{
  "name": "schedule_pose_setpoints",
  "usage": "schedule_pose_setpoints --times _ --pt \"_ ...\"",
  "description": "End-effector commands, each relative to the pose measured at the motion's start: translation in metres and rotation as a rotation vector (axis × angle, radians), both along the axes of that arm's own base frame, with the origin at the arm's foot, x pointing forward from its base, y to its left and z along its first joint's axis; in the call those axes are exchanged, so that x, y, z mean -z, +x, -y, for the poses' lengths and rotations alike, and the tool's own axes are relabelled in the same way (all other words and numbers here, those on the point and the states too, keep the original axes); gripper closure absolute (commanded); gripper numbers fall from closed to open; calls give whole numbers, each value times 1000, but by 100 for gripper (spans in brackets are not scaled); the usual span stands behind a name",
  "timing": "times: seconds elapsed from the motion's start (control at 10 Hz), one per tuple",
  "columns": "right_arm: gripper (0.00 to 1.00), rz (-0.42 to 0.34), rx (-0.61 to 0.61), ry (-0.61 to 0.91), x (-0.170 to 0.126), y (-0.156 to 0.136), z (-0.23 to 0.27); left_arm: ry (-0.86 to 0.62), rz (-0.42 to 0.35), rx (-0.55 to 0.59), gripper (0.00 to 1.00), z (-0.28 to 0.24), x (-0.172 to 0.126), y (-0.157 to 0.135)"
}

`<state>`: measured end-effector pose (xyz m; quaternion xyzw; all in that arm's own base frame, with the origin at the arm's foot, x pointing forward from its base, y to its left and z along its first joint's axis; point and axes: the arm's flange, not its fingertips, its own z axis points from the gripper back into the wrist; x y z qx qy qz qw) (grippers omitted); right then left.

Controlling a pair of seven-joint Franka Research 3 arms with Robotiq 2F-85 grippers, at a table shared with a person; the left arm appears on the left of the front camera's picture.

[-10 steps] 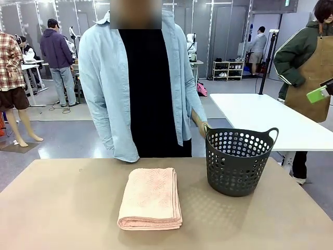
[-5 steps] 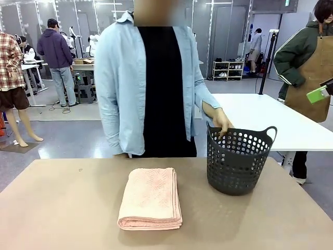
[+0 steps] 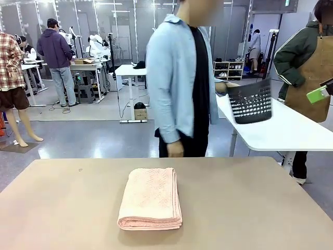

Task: Fold the towel.
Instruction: Pick up the 100 cm Hotel Towel and place it on the left side of the table.

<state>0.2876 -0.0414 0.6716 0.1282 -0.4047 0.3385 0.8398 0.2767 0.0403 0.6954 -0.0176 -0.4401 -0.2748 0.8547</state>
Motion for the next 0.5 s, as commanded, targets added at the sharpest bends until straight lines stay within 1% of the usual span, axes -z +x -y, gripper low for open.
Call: schedule_pose_setpoints --times 0.0,0.4 --pt "0 -5 20 3 -1 2 -1 5 2 -19 0 0 -1 -2" --pt "0 -5 20 3 -1 2 -1 5 2 -19 0 0 -1 -2"
